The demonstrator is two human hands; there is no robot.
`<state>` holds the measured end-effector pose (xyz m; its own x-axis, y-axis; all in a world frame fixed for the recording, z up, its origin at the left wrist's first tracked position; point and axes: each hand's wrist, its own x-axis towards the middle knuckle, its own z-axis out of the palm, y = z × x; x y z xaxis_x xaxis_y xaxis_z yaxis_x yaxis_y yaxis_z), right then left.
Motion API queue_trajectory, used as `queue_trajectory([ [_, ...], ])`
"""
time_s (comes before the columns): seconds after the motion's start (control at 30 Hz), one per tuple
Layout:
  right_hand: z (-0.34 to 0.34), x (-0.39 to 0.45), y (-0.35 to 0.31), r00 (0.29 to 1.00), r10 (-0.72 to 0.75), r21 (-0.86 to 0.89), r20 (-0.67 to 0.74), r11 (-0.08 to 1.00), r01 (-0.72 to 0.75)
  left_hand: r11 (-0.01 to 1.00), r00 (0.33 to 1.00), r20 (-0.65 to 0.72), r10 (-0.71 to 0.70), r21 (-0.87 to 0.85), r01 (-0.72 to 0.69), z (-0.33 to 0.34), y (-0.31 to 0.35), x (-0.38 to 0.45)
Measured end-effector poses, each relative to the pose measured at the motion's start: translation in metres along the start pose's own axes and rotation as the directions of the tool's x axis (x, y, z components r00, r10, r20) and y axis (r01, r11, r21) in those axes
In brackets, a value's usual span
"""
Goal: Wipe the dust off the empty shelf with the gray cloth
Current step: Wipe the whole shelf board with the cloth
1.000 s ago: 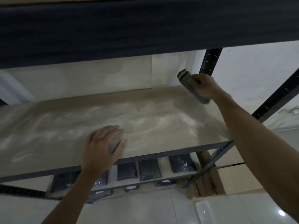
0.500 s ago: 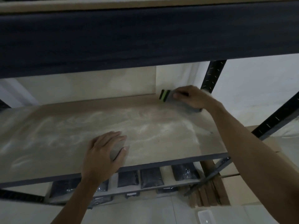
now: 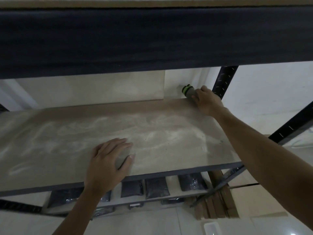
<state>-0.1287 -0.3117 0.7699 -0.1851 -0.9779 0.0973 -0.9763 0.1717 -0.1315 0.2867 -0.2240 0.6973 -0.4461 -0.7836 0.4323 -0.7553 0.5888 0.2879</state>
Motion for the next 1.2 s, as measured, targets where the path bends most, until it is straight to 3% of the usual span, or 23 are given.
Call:
queue_trajectory([
  [0.07,0.000,-0.013,-0.007,0.997,-0.069,-0.034,0.023,0.997,0.070,1.000,1.000,-0.002,0.000,-0.006,0.000,0.000,0.000,0.000],
  [0.17,-0.001,-0.041,-0.020,0.951,-0.302,-0.026,0.070,0.952,0.304,1.000,1.000,0.001,-0.010,-0.013,0.010,0.000,0.001,0.000],
  [0.27,-0.008,-0.046,-0.023,0.921,-0.378,0.186,0.097,0.916,0.356,1.000,1.000,0.009,-0.013,-0.017,0.013,-0.001,0.000,0.000],
  [0.33,-0.017,-0.031,-0.016,0.950,-0.292,0.213,0.112,0.941,0.264,1.000,1.000,0.017,-0.013,-0.012,0.013,-0.001,0.001,0.000],
  [0.43,-0.019,-0.004,0.001,0.999,-0.028,0.249,0.032,0.968,0.019,1.000,1.000,0.014,-0.011,-0.012,0.011,-0.001,0.001,0.001],
  [0.5,-0.009,-0.002,0.002,0.999,0.034,0.180,0.033,0.983,-0.040,1.000,1.000,0.012,-0.006,-0.013,0.006,-0.001,0.001,0.001],
  [0.6,0.002,-0.020,-0.010,0.998,-0.050,0.069,0.030,0.996,0.048,1.000,1.000,0.015,-0.012,-0.017,0.013,-0.001,0.000,0.000],
  [0.73,0.004,-0.051,-0.030,0.957,-0.277,0.242,0.090,0.938,0.249,1.000,1.000,0.023,-0.011,-0.023,0.012,-0.001,0.001,0.000],
  [0.83,-0.007,-0.064,-0.026,0.911,-0.382,0.309,0.155,0.895,0.323,0.999,0.999,0.031,-0.017,-0.032,0.018,-0.003,0.001,0.000],
  [0.97,-0.021,-0.032,0.009,0.993,-0.112,0.286,0.038,0.953,0.097,1.000,0.999,0.032,-0.019,-0.012,0.020,-0.003,0.000,0.001],
  [1.03,-0.013,-0.022,0.028,0.999,0.014,0.274,0.050,0.961,-0.027,1.000,0.999,0.036,-0.016,-0.009,0.016,-0.002,0.000,0.001],
  [1.1,0.000,-0.028,0.032,0.997,0.047,0.236,0.068,0.970,-0.061,1.000,0.999,0.031,-0.017,-0.013,0.018,-0.002,0.000,0.001],
  [1.2,0.012,-0.049,0.022,0.998,-0.053,0.175,-0.030,0.983,0.057,1.000,0.999,0.031,-0.021,0.000,0.021,-0.002,0.000,0.000],
])
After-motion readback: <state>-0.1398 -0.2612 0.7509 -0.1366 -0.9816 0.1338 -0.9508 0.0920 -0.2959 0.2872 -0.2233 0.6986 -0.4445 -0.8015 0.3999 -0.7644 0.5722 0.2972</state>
